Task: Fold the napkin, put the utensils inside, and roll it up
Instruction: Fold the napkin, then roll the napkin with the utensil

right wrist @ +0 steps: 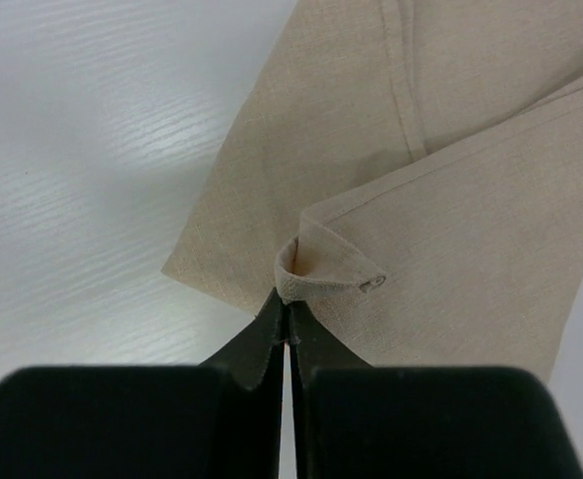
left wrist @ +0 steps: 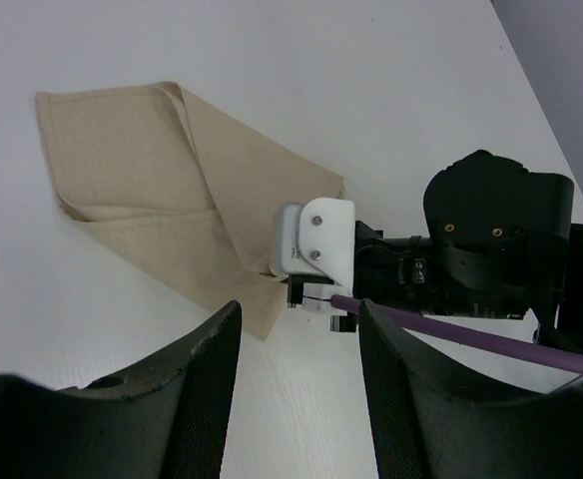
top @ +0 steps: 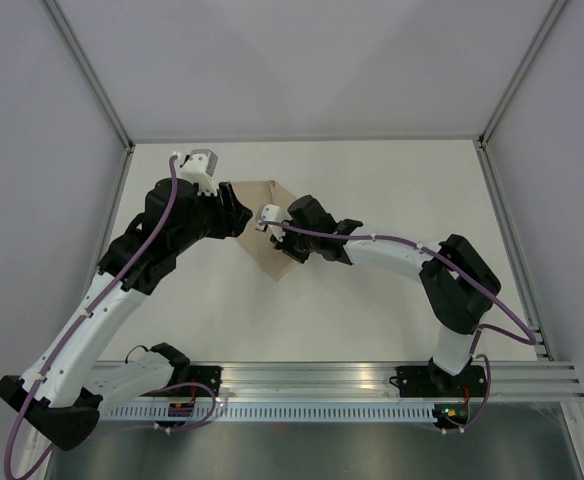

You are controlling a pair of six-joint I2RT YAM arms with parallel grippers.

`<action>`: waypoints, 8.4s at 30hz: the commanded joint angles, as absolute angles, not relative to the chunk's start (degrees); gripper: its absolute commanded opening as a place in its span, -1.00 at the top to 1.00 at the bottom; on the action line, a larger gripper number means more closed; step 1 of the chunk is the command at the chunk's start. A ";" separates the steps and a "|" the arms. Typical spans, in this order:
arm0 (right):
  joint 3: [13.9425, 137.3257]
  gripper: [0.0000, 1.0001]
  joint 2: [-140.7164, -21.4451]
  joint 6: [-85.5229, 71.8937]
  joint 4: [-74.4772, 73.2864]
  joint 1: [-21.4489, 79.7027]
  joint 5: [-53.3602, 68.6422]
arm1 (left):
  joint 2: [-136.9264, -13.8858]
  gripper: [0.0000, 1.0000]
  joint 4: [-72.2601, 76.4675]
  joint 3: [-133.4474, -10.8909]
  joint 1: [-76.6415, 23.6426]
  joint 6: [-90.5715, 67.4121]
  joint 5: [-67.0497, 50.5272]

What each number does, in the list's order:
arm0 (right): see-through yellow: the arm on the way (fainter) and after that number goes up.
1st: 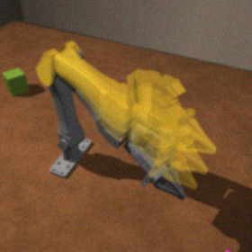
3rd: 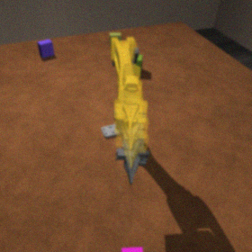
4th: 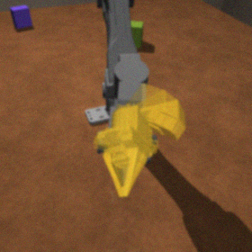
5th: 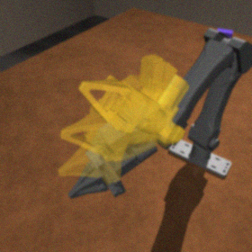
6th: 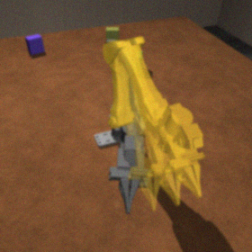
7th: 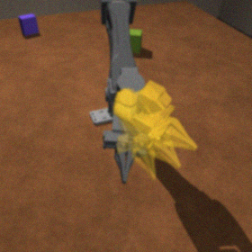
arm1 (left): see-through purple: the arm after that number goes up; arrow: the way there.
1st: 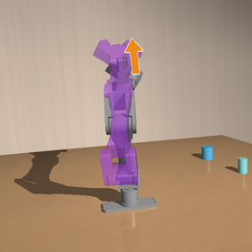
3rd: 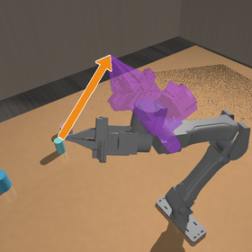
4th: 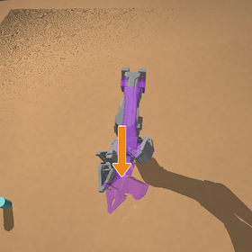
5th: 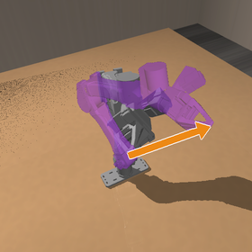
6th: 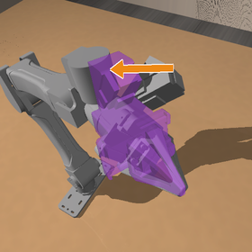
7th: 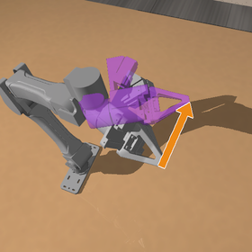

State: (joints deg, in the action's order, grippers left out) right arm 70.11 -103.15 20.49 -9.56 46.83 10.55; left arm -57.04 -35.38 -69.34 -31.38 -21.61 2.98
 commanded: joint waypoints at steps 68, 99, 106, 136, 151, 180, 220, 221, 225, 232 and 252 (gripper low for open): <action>104.41 -0.17 -129.11 12.39 -28.56 23.82 8.35 | -79.97 0.95 -24.08 -56.34 -22.07 -57.13 20.21; 88.25 -0.07 -120.68 16.79 -26.98 24.52 9.66 | -109.15 0.95 -24.43 -71.54 -15.64 -51.78 16.97; 81.04 -0.06 -115.05 17.75 -25.75 26.36 11.07 | -115.39 0.95 -25.58 -79.18 -15.73 -46.24 12.05; 66.09 -0.07 -97.65 21.79 -26.98 28.66 10.11 | -119.37 0.57 -29.97 -97.91 -14.86 -33.76 1.85; 70.22 -0.18 -92.63 24.43 -25.93 38.57 2.39 | -77.37 0.05 -21.45 -73.75 -12.83 -30.85 -6.59; 74.36 -0.33 -111.27 28.92 -14.94 56.78 -10.90 | -57.04 -0.21 -26.54 -69.61 -12.74 -25.93 -8.43; 73.39 0.45 -116.01 34.10 -30.22 44.74 17.30 | -54.58 -0.17 -15.48 -54.50 -14.41 -28.83 -9.23; 73.74 0.46 -116.28 34.54 -32.50 44.21 18.36 | -54.41 -0.17 -15.21 -53.54 -14.76 -28.92 -8.79; 76.29 0.53 -117.68 37.61 -38.40 42.10 23.20 | -53.97 -0.18 -13.10 -50.72 -18.18 -28.65 -6.86; 77.87 0.57 -120.23 41.21 -45.52 39.64 27.86 | -53.53 -0.18 -8.71 -46.06 -26.62 -25.84 -0.71; 83.14 0.65 -127.88 47.28 -58.00 32.96 32.78 | -52.47 -0.06 11.76 -32.44 -44.54 -3.02 3.32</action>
